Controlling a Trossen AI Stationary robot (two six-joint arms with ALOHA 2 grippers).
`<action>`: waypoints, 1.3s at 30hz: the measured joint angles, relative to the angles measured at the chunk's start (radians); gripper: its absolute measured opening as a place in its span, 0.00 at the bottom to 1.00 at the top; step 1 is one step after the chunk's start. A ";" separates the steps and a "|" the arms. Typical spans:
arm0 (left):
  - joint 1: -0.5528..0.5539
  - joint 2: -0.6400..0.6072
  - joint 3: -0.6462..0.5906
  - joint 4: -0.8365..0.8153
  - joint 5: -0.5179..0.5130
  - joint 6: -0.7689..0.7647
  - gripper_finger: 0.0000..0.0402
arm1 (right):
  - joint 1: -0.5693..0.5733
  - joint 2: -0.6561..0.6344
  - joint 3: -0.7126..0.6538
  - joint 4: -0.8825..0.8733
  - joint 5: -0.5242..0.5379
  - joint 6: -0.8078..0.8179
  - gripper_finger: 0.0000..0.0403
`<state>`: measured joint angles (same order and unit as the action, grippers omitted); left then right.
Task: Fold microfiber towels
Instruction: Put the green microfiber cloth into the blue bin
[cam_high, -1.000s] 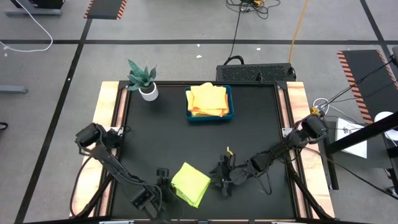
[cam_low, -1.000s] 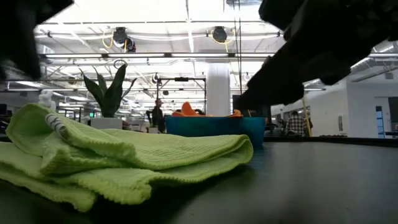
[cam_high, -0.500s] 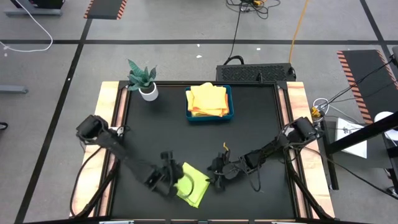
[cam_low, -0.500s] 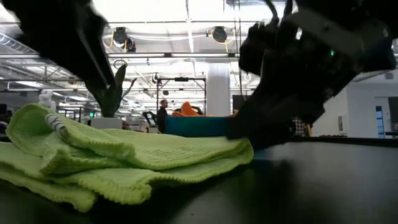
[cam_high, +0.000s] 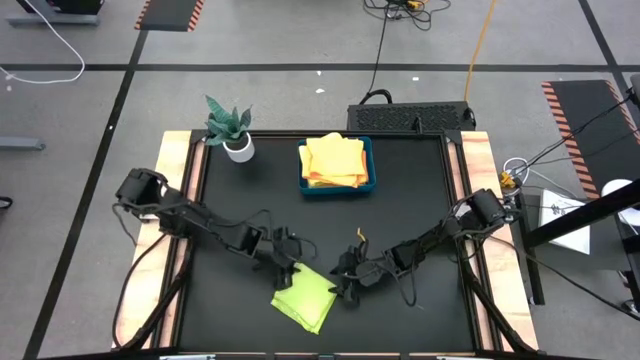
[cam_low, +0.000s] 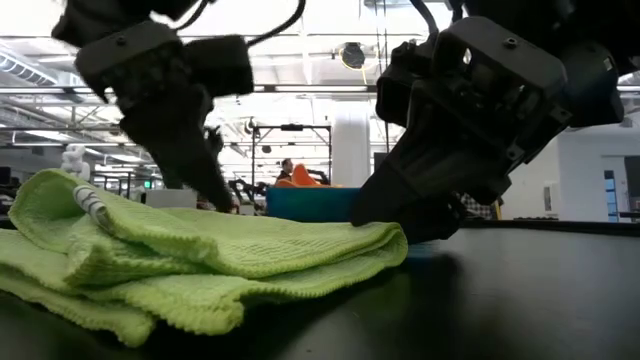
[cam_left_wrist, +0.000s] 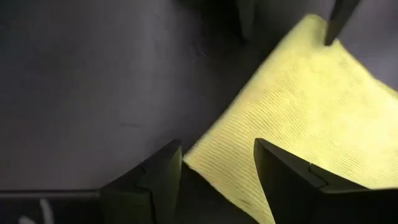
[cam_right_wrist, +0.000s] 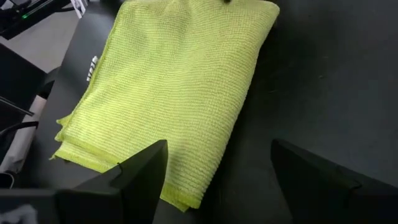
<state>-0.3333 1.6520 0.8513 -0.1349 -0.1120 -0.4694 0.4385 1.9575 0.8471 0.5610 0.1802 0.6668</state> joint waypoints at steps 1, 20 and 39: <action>0.007 0.000 -0.027 0.040 0.029 -0.015 0.51 | 0.000 0.000 0.000 0.001 -0.007 0.004 0.69; 0.052 0.037 -0.174 0.288 0.189 -0.063 0.40 | 0.011 0.002 0.000 -0.086 -0.104 0.069 0.54; 0.043 -0.041 -0.117 0.391 -0.081 0.279 0.01 | 0.016 -0.249 -0.005 -0.394 0.079 -0.127 0.01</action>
<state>-0.2907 1.6108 0.7348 0.2563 -0.1928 -0.1907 0.4549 1.7087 0.8417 0.1672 0.2593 0.5398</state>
